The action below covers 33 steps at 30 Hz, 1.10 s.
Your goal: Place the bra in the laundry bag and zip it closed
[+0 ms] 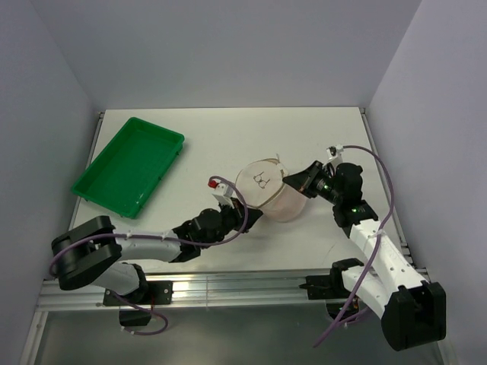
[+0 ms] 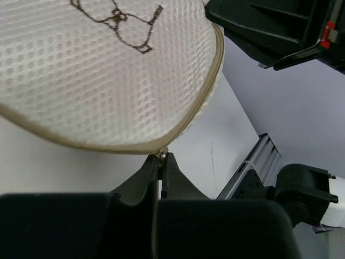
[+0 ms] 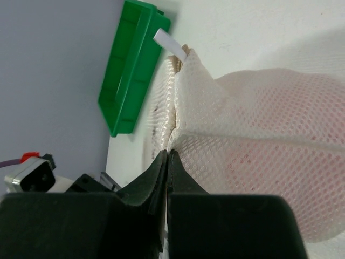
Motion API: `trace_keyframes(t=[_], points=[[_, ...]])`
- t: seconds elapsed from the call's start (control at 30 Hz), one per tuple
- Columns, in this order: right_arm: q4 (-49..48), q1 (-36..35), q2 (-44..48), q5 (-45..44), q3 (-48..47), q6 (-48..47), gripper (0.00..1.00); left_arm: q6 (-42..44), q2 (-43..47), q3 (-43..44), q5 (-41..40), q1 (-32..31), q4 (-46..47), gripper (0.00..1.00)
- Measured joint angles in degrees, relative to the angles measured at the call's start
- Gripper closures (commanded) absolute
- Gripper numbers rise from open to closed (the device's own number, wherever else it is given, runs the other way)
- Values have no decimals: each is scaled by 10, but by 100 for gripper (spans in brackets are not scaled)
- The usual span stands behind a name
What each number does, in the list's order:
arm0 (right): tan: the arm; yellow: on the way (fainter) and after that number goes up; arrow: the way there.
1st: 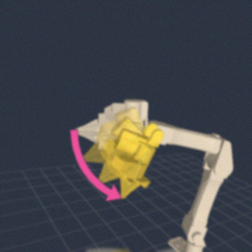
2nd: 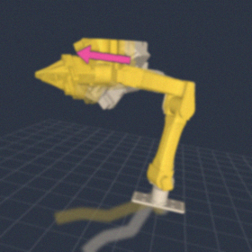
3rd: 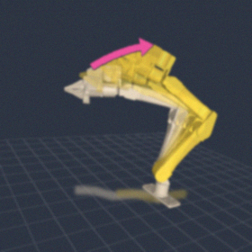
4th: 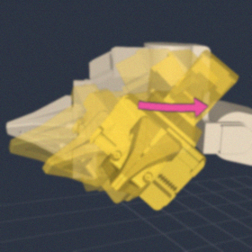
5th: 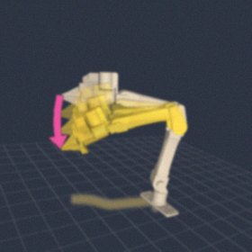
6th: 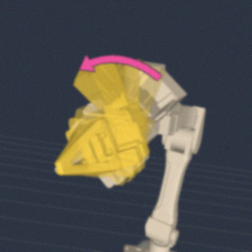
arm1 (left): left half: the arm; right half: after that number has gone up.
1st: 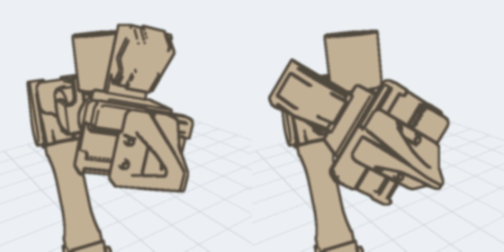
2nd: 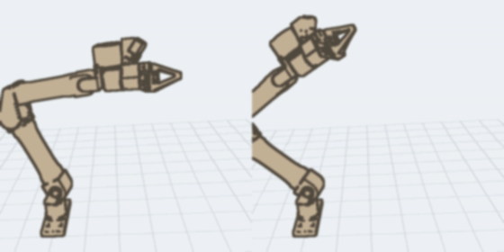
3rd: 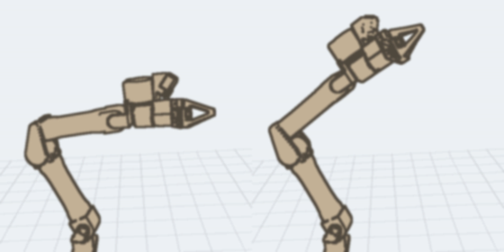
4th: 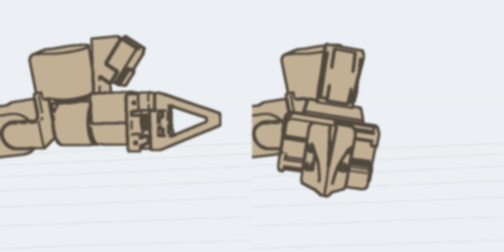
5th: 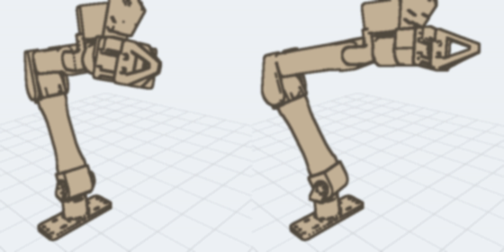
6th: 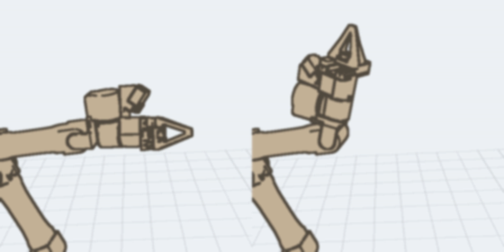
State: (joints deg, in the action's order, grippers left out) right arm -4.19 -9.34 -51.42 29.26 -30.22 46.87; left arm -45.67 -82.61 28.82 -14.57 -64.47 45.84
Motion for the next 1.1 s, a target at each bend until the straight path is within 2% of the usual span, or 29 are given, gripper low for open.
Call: trace_keyframes(t=[0.13, 0.37, 0.4, 0.43, 0.5, 0.53, 0.6, 0.73, 1.1], points=[[11, 0, -33, 5, -25, -16, 100, 11, 73, -38, -31, 0, -22, 100], [-8, -17, -123, 77, -44, -17, 99, 51, 203, -64, -88, -7, -99, 100], [-9, -26, -133, 77, -51, -18, 90, 63, 217, -63, -101, -14, -113, 100], [-5, -35, -140, 72, -60, -19, 66, 72, 226, -61, -112, -20, -124, 100], [0, -53, -148, 49, -83, -26, 43, 87, 231, -53, -132, -31, -146, 100], [1, -60, -147, 35, -91, -33, 26, 93, 231, -47, -139, -35, -155, 100], [0, -66, -137, 7, -101, -37, 18, 102, 226, -35, -150, -41, -168, 100], [4, -81, -77, -43, -86, -37, 16, 111, 192, -13, -159, -44, -166, 100], [61, -203, 128, -166, 43, 13, 16, 121, 80, 50, -158, -65, -150, 100]])
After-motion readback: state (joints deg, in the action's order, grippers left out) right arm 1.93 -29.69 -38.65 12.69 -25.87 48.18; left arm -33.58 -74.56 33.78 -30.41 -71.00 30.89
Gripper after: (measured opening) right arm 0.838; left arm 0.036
